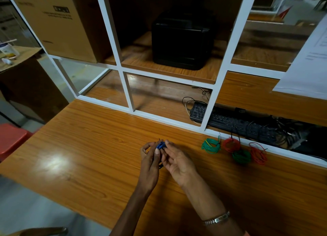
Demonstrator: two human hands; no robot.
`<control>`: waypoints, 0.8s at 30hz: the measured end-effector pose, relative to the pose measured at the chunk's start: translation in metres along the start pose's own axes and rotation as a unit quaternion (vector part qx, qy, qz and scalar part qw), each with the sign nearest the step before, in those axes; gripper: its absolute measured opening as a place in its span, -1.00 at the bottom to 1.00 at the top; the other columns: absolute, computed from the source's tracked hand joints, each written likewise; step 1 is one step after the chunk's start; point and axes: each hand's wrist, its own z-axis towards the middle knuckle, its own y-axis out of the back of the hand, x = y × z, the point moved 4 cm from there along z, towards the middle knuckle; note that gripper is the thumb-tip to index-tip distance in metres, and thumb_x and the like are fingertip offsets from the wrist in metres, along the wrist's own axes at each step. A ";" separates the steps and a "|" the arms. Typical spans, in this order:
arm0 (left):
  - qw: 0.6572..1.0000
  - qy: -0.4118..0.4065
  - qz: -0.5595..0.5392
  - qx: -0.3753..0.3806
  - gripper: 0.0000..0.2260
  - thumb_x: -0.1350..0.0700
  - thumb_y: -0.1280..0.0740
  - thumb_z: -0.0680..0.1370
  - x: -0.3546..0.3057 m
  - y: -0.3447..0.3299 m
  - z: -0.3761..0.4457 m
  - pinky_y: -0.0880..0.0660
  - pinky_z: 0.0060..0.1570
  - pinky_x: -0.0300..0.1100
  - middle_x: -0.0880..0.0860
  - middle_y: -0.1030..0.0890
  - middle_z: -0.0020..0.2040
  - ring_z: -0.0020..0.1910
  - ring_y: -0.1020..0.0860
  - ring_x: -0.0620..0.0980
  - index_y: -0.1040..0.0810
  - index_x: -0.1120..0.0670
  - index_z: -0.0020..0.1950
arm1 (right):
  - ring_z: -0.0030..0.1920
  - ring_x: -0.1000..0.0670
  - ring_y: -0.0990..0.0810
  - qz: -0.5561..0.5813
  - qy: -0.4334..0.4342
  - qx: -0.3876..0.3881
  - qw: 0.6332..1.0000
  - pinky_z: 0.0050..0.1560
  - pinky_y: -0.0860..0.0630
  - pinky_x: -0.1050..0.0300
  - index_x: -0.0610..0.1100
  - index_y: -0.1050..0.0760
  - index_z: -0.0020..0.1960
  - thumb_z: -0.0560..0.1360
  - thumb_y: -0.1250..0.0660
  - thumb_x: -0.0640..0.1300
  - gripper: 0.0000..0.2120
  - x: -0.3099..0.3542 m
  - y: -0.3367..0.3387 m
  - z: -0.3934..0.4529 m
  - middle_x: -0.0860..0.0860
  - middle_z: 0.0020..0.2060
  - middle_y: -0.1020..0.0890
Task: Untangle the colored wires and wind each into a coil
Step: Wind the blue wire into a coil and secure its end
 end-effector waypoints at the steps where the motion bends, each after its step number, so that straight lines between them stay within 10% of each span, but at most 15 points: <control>1: 1.000 -0.005 0.004 0.003 -0.67 0.14 -0.11 0.76 0.000 -0.001 0.000 -0.55 0.11 -0.37 0.05 -0.35 0.32 0.27 -0.48 -0.32 -0.55 0.10 0.44 | 0.01 -0.04 -0.68 0.002 -0.001 -0.005 1.000 -0.23 -0.62 0.23 -0.26 -0.62 0.25 0.44 -0.55 -0.24 -0.61 0.000 0.001 0.000 -0.23 0.14 -0.70; 12: 0.996 0.045 -0.066 0.034 -0.62 0.09 -0.18 0.75 0.005 -0.012 -0.005 -0.47 0.35 -0.24 -0.05 -0.56 0.42 0.42 -0.50 -0.14 -0.39 -0.07 0.59 | -0.04 -0.03 -0.71 0.028 0.024 -0.070 0.997 -0.25 -0.63 0.26 -0.31 -0.66 0.15 0.43 -0.54 -0.29 -0.70 0.000 0.011 0.007 -0.22 0.09 -0.72; 24: 0.998 0.045 -0.010 0.039 -0.68 0.10 -0.14 0.77 0.006 -0.012 0.004 -0.60 0.14 -0.23 -0.03 -0.65 0.32 0.29 -0.62 -0.12 -0.53 -0.01 0.48 | -0.03 -0.04 -0.72 -0.020 0.050 -0.053 0.997 -0.20 -0.65 0.21 -0.24 -0.65 0.09 0.49 -0.50 -0.31 -0.82 0.002 0.015 0.012 -0.19 0.04 -0.72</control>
